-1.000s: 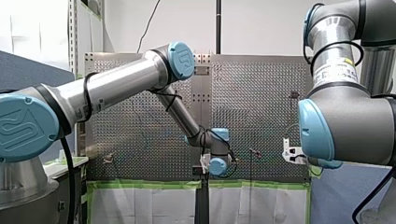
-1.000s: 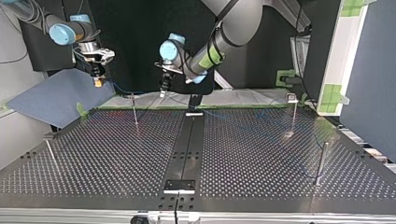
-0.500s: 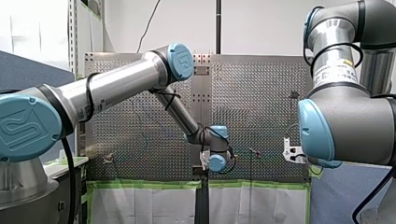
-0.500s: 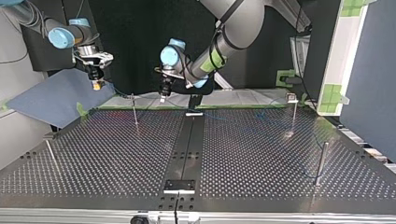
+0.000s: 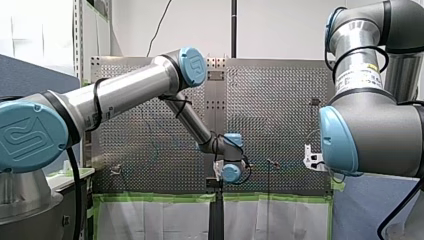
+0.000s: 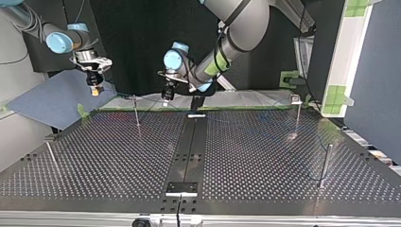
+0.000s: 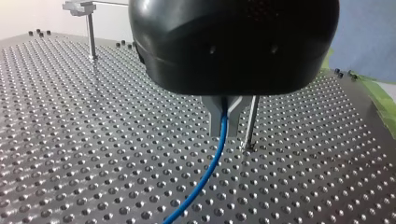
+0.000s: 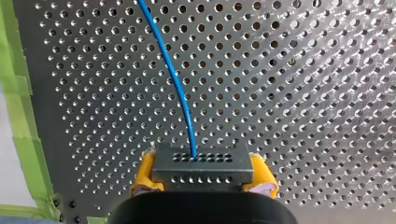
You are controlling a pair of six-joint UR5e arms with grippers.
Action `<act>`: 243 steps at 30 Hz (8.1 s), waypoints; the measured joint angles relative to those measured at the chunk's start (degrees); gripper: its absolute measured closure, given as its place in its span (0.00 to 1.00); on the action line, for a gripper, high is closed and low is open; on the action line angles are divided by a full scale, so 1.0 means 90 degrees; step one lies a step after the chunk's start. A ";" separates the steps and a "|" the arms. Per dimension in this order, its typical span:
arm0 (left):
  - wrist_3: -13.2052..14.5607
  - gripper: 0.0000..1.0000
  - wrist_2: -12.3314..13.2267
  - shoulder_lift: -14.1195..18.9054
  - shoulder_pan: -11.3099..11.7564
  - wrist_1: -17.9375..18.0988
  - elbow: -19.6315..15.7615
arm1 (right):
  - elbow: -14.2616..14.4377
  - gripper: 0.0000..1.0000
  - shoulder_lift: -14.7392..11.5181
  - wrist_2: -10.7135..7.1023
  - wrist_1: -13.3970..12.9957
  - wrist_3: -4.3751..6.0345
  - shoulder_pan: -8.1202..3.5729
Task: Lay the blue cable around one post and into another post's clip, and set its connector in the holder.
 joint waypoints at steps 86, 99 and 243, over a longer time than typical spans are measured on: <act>-0.0517 0.00 0.1566 -0.0003 -0.0771 -0.0985 0.0575 | -0.0099 1.00 0.0105 -0.0017 0.0299 -0.0077 0.0172; -0.0325 0.00 0.1029 -0.0004 -0.0704 -0.1166 0.0569 | -0.0103 1.00 0.0103 -0.0017 0.0319 -0.0077 0.0199; -0.0390 1.00 0.0643 -0.0289 0.0025 -0.1318 -0.0083 | 0.0466 1.00 -0.0629 -0.0245 0.1242 -0.1105 0.0053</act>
